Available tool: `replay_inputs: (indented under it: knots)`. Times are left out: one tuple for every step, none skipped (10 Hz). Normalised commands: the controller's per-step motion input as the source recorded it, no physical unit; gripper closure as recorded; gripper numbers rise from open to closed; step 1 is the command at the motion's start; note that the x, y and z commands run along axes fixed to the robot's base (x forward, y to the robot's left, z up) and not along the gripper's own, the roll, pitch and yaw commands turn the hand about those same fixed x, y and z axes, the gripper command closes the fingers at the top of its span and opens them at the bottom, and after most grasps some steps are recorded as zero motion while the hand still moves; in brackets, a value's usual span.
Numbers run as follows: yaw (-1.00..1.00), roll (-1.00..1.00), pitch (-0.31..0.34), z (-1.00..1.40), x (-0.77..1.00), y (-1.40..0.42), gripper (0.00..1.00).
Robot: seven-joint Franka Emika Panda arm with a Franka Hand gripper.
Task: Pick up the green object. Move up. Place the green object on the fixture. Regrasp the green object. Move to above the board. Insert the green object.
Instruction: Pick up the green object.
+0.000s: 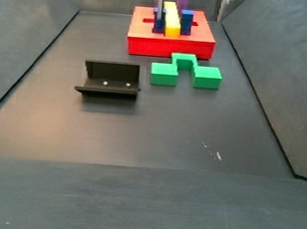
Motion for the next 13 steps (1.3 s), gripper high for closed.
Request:
replay_inputs:
  knots:
    - [0.0, 0.02, 0.013, -0.05, 0.0, 0.0, 0.0]
    - [0.0, 0.03, 0.01, -0.04, 0.0, 0.0, 0.0]
    - [0.06, 0.15, -0.099, -0.53, 0.23, -0.82, 0.0]
    - [0.0, 0.19, -0.09, -0.53, 0.24, -0.91, 0.0]
    - [0.0, 0.29, -0.057, -0.52, 0.18, -0.92, 0.0]
    - [0.0, 0.29, -0.07, -0.48, 0.18, -0.92, 0.0]
    - [0.0, 0.26, -0.094, -0.41, 0.13, -0.94, 0.0]
    - [0.01, 0.28, -0.086, -0.28, 0.0, -0.89, 0.0]
    - [0.11, 0.27, -0.113, -0.06, -0.17, -0.81, 0.0]
    - [0.18, 0.25, -0.123, -0.04, -0.26, -0.78, 0.0]
    - [0.19, 0.25, -0.106, -0.13, -0.2, -0.76, 0.0]
    - [0.13, 0.23, -0.147, -0.26, -0.1, -0.6, 0.0]
    - [0.0, 0.21, -0.064, -0.45, -0.03, -0.27, 0.0]
